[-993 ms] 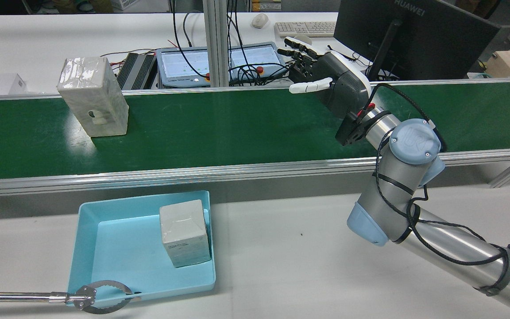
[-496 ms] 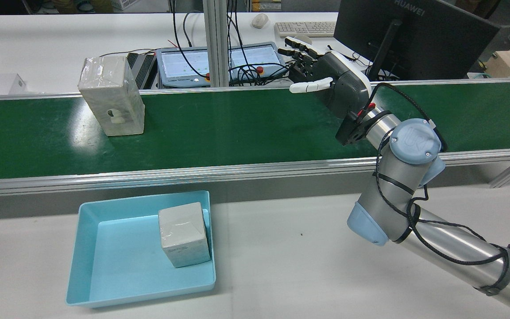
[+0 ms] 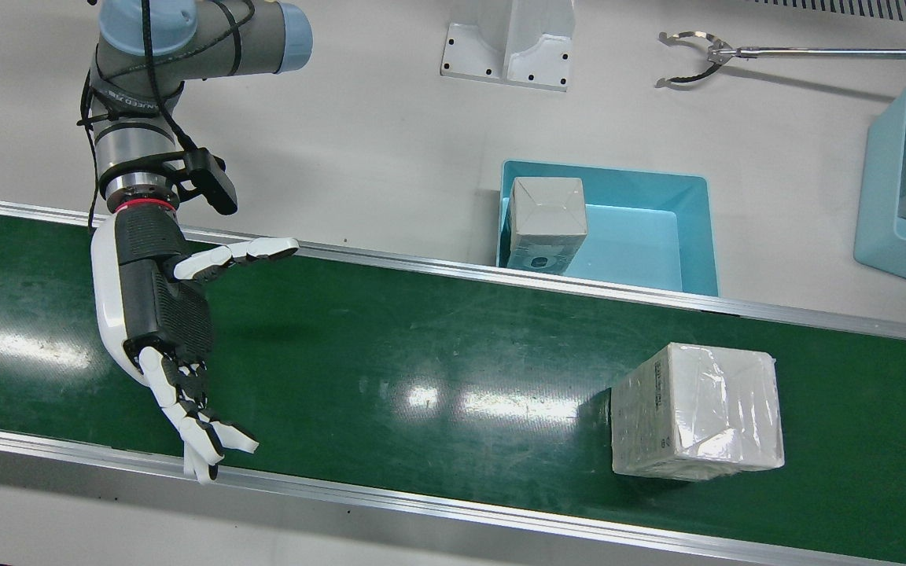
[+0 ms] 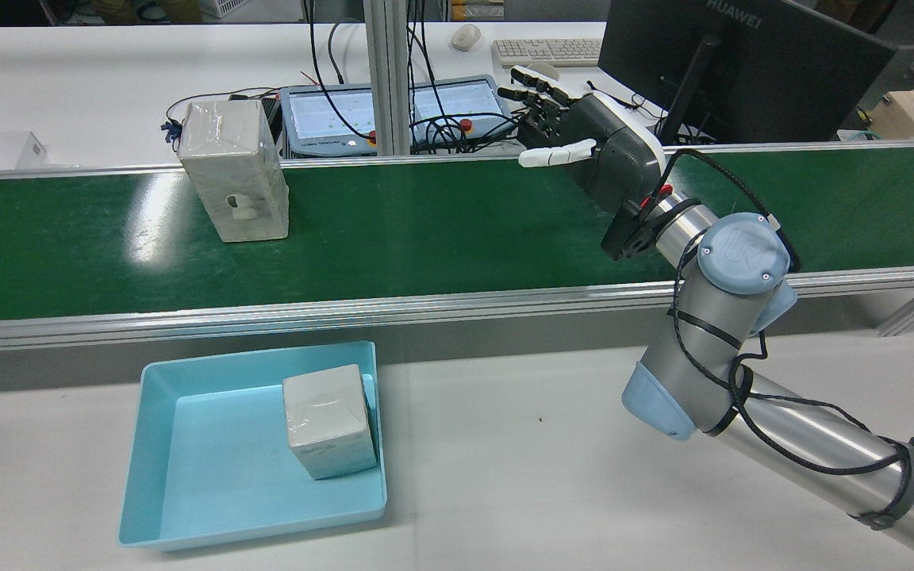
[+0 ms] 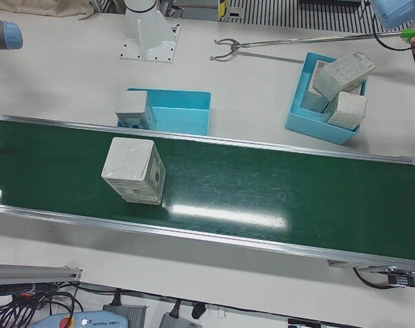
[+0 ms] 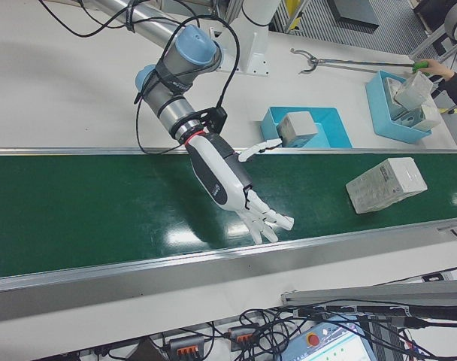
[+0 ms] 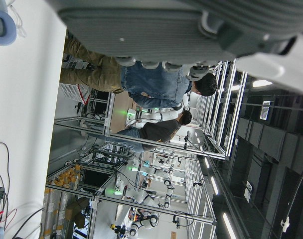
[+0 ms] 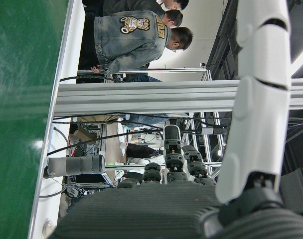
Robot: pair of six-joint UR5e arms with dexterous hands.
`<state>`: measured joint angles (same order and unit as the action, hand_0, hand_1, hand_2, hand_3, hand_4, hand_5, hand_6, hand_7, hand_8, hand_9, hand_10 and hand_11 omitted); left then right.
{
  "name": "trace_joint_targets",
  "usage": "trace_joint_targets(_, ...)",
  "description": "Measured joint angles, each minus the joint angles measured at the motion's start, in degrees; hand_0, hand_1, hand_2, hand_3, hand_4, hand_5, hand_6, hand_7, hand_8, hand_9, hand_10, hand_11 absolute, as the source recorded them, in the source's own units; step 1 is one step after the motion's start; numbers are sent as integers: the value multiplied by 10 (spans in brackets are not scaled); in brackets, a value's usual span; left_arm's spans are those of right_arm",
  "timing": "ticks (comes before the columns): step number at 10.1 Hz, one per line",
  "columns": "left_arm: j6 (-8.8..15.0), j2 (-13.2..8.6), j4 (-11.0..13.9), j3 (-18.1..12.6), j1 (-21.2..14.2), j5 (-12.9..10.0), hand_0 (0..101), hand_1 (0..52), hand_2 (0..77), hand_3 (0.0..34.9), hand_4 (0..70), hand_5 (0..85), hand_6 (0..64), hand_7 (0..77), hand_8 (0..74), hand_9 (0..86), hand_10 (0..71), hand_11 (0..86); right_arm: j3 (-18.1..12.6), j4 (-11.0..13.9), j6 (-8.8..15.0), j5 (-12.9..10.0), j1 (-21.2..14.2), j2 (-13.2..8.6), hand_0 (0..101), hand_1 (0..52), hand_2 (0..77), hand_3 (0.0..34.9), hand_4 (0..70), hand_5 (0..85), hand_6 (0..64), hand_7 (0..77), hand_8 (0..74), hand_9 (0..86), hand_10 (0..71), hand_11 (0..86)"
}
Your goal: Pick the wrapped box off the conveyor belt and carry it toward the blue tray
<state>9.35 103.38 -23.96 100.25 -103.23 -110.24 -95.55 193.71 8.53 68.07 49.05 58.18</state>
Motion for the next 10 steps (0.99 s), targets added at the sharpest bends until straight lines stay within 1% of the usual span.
trace_joint_targets(5, 0, 0, 0, 0, 0, 0, 0, 0, 5, 0, 5, 11, 0, 5, 5, 0, 0, 5, 7, 0, 4, 0, -8, 0, 472, 136, 114, 0, 71, 93, 65, 164, 33, 65, 0, 11)
trace_joint_targets(7, 0, 0, 0, 0, 0, 0, 0, 0, 5, 0, 5, 11, 5, 5, 5, 0, 5, 5, 10, 0, 3, -1, -10, -1, 474, 136, 120, 0, 71, 93, 60, 164, 27, 44, 0, 11)
trace_joint_targets(9, 0, 0, 0, 0, 0, 0, 0, 0, 5, 0, 0, 11, 5, 5, 5, 5, 5, 5, 10, 0, 2, -1, -10, -1, 474, 136, 120, 0, 71, 93, 60, 164, 27, 44, 0, 11)
trace_joint_targets(10, 0, 0, 0, 0, 0, 0, 0, 0, 5, 0, 5, 11, 5, 5, 5, 5, 5, 5, 9, 0, 1, -2, -11, -1, 475, 136, 125, 0, 65, 98, 55, 164, 27, 60, 0, 11)
